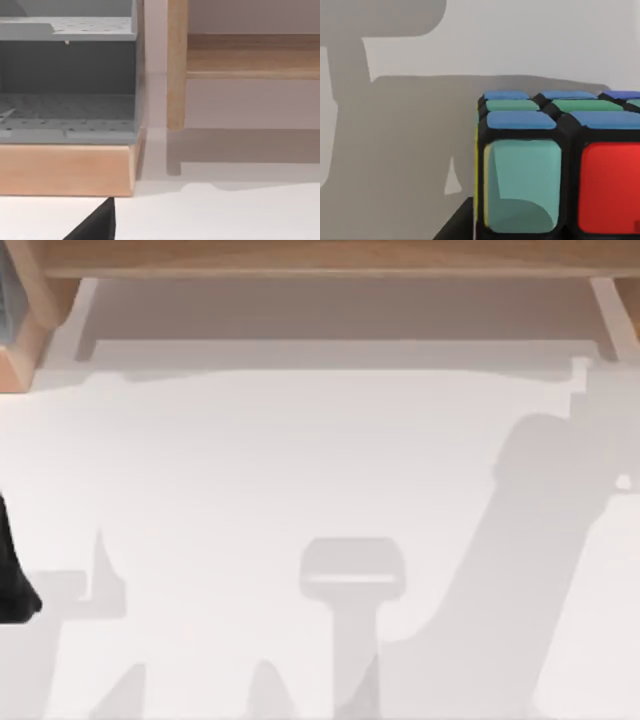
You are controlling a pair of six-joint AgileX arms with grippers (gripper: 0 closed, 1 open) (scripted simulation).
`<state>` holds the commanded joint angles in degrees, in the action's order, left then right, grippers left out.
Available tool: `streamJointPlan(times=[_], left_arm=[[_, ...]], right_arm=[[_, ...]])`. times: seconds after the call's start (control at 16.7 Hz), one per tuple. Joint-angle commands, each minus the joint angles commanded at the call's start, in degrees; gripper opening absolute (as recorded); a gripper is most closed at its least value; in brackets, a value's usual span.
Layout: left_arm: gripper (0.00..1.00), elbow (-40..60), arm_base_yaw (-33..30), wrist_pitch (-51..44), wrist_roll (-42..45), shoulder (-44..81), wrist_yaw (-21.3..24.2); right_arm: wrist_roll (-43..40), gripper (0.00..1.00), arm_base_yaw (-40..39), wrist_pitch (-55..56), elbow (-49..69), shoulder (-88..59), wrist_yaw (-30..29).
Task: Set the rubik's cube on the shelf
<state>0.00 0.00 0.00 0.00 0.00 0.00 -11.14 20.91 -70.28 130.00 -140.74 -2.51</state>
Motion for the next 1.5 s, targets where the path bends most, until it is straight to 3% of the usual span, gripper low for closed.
streamJointPlan(times=[0.36, 1.02, 1.5], left_arm=[[1.00, 0.0, 0.0, 0.0, 0.0, 0.0, 0.0], [1.00, 0.0, 0.0, 0.0, 0.0, 0.0, 0.0], [1.00, 0.0, 0.0, 0.0, 0.0, 0.0, 0.0]], right_arm=[[-0.2, 0.00, -1.7, -7.6, 3.0, 2.6, -4.2], [0.0, 0.00, 0.5, -4.3, 7.9, -2.1, 4.0], [-0.1, 0.00, 0.2, -3.8, 7.8, -1.8, 4.2]])
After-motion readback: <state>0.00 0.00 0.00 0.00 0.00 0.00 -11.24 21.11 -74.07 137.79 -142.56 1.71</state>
